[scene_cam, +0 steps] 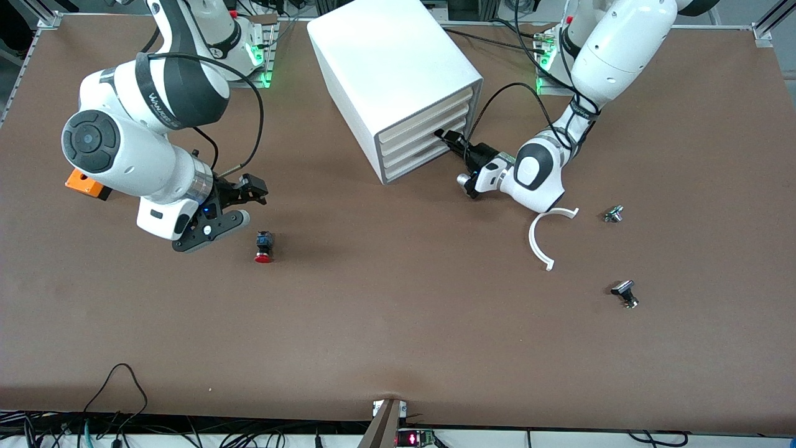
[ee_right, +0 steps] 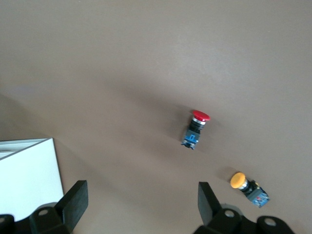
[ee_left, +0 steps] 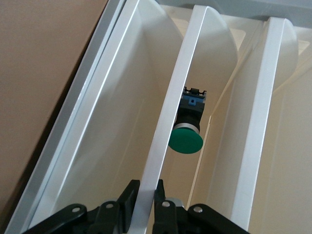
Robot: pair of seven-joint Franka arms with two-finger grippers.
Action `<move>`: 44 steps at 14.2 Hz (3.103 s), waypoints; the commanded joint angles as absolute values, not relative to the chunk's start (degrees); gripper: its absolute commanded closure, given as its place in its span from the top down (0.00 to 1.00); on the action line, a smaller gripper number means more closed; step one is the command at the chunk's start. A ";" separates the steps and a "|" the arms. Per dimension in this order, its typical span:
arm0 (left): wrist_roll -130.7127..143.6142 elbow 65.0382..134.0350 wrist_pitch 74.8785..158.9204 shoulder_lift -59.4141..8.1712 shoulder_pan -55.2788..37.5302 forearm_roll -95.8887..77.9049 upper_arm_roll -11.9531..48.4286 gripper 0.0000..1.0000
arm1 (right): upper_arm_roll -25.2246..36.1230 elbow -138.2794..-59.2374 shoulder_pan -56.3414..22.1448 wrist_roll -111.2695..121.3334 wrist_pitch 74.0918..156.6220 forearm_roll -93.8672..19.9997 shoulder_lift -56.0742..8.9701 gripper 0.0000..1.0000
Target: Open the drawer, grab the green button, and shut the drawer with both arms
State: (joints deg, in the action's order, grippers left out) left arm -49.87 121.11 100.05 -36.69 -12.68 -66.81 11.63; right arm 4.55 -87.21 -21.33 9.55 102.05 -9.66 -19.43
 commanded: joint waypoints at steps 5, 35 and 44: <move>-49.40 120.60 100.90 -34.54 -8.88 -67.24 10.20 0.00 | 4.83 -86.57 -24.43 10.81 106.25 -11.60 -21.97 1.00; -39.83 106.52 114.36 -2.40 1.76 -21.13 2.99 1.00 | 0.97 -66.36 -50.98 34.36 111.18 -5.01 -42.97 1.00; 3.46 100.38 92.40 5.27 -0.26 -1.33 0.35 1.00 | 0.79 -66.01 -50.89 34.72 118.38 -5.10 -47.46 1.00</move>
